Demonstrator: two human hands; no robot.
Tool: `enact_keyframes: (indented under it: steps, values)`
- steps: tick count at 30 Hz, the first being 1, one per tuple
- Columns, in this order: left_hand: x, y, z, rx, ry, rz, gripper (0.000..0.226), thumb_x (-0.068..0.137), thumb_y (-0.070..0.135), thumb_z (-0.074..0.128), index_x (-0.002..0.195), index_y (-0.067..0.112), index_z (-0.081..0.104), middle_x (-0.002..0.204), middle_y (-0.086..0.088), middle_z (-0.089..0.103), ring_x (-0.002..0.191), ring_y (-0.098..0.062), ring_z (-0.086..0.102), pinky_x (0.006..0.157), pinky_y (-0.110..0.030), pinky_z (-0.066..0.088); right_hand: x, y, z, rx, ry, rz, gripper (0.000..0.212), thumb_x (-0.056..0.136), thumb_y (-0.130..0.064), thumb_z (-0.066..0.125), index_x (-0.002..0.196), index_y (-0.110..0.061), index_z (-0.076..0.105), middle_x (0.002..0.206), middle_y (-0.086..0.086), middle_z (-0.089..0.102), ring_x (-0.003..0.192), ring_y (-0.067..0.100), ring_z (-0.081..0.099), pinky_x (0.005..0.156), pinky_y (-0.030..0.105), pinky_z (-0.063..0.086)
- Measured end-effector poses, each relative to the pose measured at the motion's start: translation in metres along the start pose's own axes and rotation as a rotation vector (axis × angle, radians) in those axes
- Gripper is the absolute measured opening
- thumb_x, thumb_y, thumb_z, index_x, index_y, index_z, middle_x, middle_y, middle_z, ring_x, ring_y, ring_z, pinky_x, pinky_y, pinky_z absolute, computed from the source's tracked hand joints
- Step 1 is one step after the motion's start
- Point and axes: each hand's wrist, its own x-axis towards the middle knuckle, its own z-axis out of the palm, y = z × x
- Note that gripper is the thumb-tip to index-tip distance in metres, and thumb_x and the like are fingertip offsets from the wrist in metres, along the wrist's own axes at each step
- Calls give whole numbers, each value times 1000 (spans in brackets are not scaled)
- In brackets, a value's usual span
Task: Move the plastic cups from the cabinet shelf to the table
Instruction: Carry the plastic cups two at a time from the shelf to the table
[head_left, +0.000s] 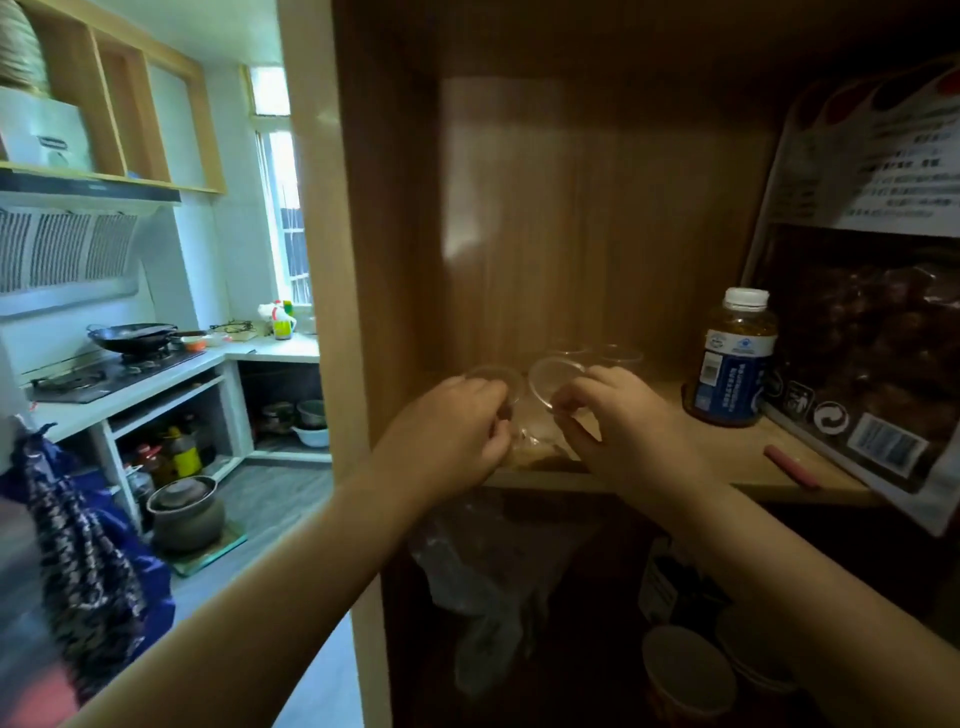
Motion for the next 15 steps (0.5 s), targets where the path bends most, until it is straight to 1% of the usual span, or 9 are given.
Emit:
enact_keyframes:
  steps: [2,4,5,7,9,10,12,15]
  values:
    - [-14,-2,-18,-16,6,-4,9,86,23,52,84,15,55,77,5,50,71,-10,41,56,-23,26,1,-23,-4,-4,6,-30,13,84,-22,54,94,-18,62,96,-5,59,88,9,50,70,20,45]
    - [-33,-8,-38,2,39,-38,9,85,23,53,81,16,54,75,3,52,69,-11,41,57,-25,26,2,-47,-6,-16,22,-68,14,84,-23,53,91,-16,63,95,-3,62,87,11,52,67,19,44]
    - [-45,-12,-49,21,65,-60,8,84,23,53,79,16,53,73,5,50,67,-12,41,57,-25,26,4,-62,-6,-18,31,-88,12,84,-23,54,90,-17,63,94,-3,62,86,12,52,66,18,43]
    - [-72,-21,-75,45,102,-67,6,82,21,54,78,17,51,73,11,44,66,-11,41,60,-21,27,7,-93,-3,12,51,-118,6,85,-20,59,89,-19,62,93,-5,61,84,12,51,65,19,41]
    - [-101,-32,-102,58,96,-64,4,81,20,55,79,17,52,74,14,42,66,-11,42,62,-20,29,13,-128,5,45,74,-151,6,84,-17,63,90,-19,63,93,-4,62,84,15,53,66,22,42]
    - [-116,-38,-115,76,85,-87,4,81,20,54,80,16,53,73,12,47,66,-15,47,61,-23,32,17,-147,10,66,80,-178,7,83,-15,64,90,-18,64,93,-2,63,84,17,54,67,25,44]
    - [-148,-54,-141,123,72,-156,6,80,21,54,82,15,55,75,2,60,71,-23,55,62,-29,39,26,-187,23,144,69,-240,8,82,-12,65,89,-16,65,91,1,65,85,21,56,71,32,48]
    - [-200,-79,-179,196,80,-266,8,80,21,53,82,14,57,77,-3,64,74,-27,57,61,-32,41,38,-250,48,231,27,-310,10,82,-13,64,92,-14,66,91,2,66,88,21,56,77,29,44]
